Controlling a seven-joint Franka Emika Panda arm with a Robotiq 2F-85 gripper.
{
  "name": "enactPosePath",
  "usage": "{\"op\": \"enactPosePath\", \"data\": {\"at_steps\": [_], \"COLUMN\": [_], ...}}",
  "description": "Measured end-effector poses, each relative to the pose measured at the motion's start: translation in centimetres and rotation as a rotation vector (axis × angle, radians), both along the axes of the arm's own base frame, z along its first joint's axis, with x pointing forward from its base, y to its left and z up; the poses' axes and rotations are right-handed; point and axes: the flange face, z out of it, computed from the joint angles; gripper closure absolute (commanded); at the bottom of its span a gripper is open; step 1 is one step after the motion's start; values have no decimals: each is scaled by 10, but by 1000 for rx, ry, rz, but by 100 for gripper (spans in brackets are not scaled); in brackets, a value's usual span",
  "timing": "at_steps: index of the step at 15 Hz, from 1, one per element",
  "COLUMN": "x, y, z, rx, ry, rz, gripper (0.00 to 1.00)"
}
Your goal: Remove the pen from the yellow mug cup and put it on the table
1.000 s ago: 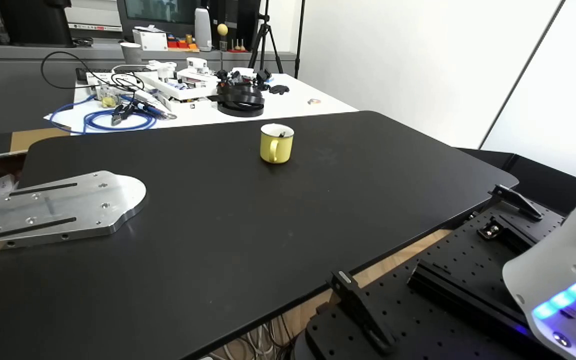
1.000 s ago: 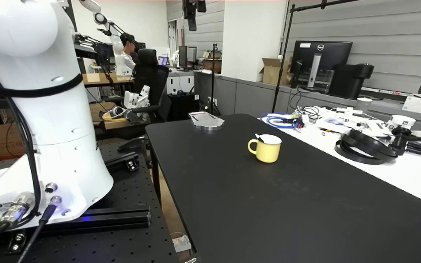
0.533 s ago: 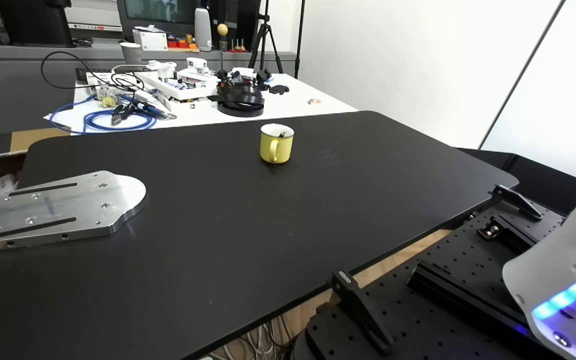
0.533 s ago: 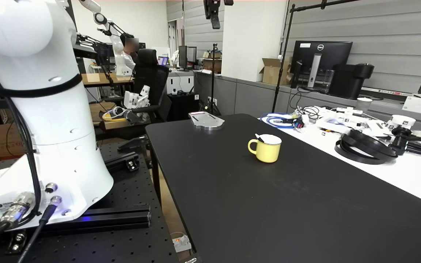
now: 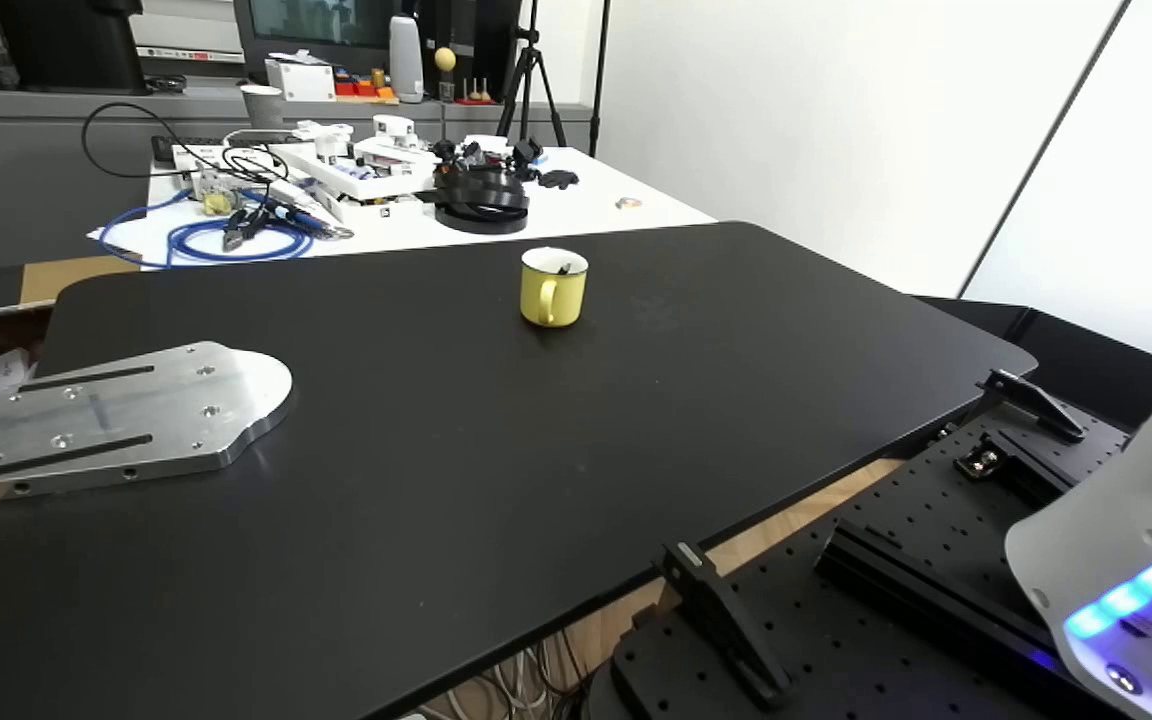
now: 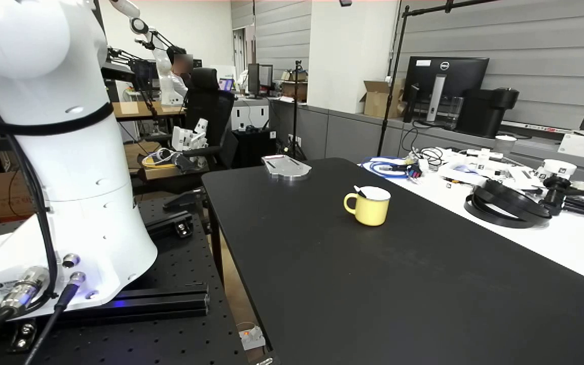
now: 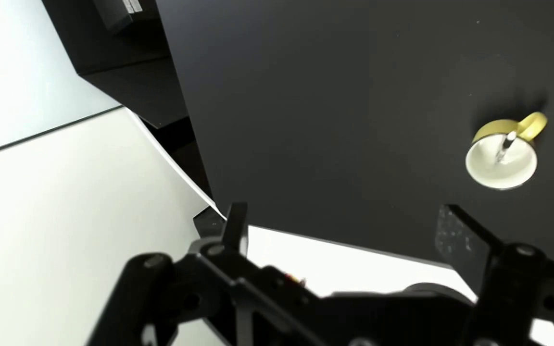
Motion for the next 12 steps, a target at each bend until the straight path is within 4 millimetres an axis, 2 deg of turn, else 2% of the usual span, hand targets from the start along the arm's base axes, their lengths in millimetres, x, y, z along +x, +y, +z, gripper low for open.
{"op": "enactPosePath", "data": {"at_steps": [3,5,8,12], "x": [22,38,65,96], "y": [-18,-33,-58,-84], "z": [25,34,34,22], "rx": [-42,-39,17,97], "ry": [-41,-49,-10,51], "rz": [-32,-50,-19,42], "gripper": [0,0,0,0]}}
